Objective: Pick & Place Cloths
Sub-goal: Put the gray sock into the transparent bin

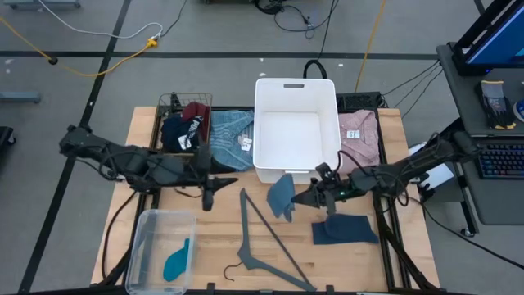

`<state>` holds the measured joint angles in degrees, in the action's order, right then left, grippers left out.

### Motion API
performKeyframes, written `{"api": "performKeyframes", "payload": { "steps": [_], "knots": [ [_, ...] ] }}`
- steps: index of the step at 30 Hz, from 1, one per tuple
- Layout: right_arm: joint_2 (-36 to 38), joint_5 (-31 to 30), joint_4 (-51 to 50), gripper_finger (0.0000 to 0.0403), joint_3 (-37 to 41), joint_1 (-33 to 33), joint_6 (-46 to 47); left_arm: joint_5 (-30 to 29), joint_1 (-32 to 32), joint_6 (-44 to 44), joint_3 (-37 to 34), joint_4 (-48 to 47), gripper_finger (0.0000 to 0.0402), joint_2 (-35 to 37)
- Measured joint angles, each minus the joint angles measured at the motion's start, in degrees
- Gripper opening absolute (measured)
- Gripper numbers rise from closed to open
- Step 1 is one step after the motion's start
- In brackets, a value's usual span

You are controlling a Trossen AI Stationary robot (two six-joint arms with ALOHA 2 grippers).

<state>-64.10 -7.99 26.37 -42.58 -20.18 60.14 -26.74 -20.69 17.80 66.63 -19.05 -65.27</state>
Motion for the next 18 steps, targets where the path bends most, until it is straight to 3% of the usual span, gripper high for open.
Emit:
{"api": "performKeyframes", "payload": {
  "steps": [10,18],
  "knots": [
    [-9.1,13.8,0.0,0.0,-13.1,5.0,-8.0,9.9,4.0,-5.3,0.0,11.3,0.0223,-6.1],
    [-13.7,18.3,-2.7,0.0,-17.5,7.4,-8.9,16.2,4.1,-4.6,0.0,16.7,0.0261,-7.8]
  ]
}}
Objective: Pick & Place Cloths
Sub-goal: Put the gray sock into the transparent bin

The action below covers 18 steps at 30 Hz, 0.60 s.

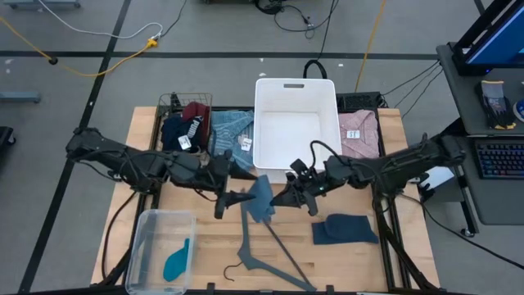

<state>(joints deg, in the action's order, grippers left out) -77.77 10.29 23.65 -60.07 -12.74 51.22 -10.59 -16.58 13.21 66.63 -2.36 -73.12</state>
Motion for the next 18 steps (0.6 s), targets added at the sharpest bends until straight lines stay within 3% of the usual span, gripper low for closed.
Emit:
{"api": "performKeyframes", "payload": {
  "steps": [18],
  "knots": [
    [-5.1,7.5,-0.4,0.0,-5.8,3.4,-3.1,8.3,1.9,2.4,0.1,0.7,0.0267,-3.3]
  ]
}}
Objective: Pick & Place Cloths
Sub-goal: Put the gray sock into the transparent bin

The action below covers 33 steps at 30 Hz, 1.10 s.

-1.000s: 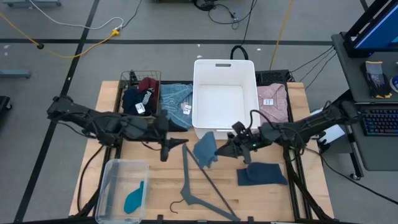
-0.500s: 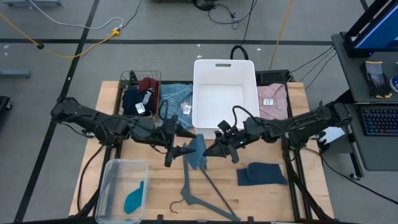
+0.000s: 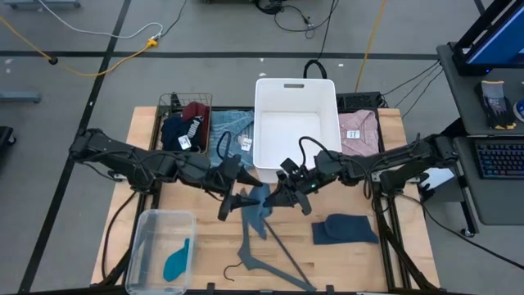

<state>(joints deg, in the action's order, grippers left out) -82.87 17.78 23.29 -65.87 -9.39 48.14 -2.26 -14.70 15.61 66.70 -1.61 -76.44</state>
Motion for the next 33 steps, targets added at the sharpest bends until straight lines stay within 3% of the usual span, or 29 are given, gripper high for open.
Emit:
{"api": "performKeyframes", "payload": {
  "steps": [9,22,26,31,33],
  "knots": [
    [0.1,-1.3,0.9,0.0,-0.2,0.5,-0.4,6.1,0.0,0.9,0.0,-1.4,0.0267,-0.1],
    [0.1,-1.2,0.5,0.0,-0.2,1.0,-0.9,9.9,1.8,2.1,-0.1,-2.1,0.0254,-1.5],
    [0.1,-1.2,0.6,0.0,-0.2,1.0,-0.9,13.8,2.9,2.9,-0.1,0.0,0.019,-3.4],
    [0.1,-1.1,-0.1,0.0,-0.1,1.1,-1.1,18.9,4.8,2.9,-0.1,0.3,0.0054,-4.5],
    [0.1,0.0,-0.2,0.0,-0.1,1.2,-1.1,21.3,5.2,3.6,-0.1,0.0,0.0018,-4.6]
  ]
}}
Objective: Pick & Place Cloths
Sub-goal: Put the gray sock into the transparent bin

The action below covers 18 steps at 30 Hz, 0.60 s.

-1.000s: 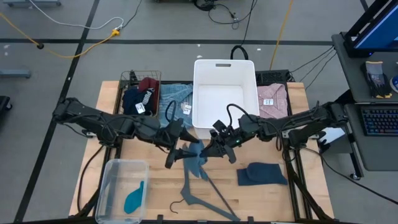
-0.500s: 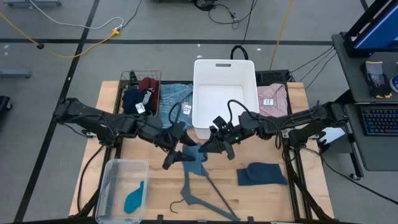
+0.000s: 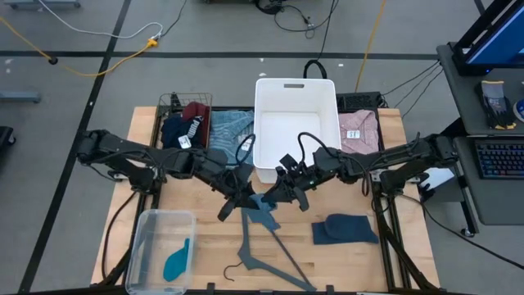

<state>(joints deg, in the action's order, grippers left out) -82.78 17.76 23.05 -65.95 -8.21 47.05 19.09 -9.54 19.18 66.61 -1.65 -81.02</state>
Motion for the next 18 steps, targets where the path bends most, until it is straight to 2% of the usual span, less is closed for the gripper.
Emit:
{"api": "performKeyframes", "payload": {
  "steps": [4,10,12,18],
  "knots": [
    [0.0,5.0,-0.7,0.0017,0.0,0.5,0.5,2.5,0.0,2.6,0.0,-1.8,0.0022,0.1],
    [0.1,8.3,-8.2,0.0058,0.0,0.4,0.9,3.5,-1.5,7.2,0.0,-12.2,0.0011,2.4],
    [0.0,9.4,-10.5,0.007,0.0,0.4,0.0,3.1,-2.4,9.7,-0.1,-17.7,0.0012,3.7],
    [0.0,9.4,-13.4,0.0083,0.0,0.4,-5.6,-1.4,-5.5,18.8,0.0,-25.5,0.0009,8.3]
  ]
}}
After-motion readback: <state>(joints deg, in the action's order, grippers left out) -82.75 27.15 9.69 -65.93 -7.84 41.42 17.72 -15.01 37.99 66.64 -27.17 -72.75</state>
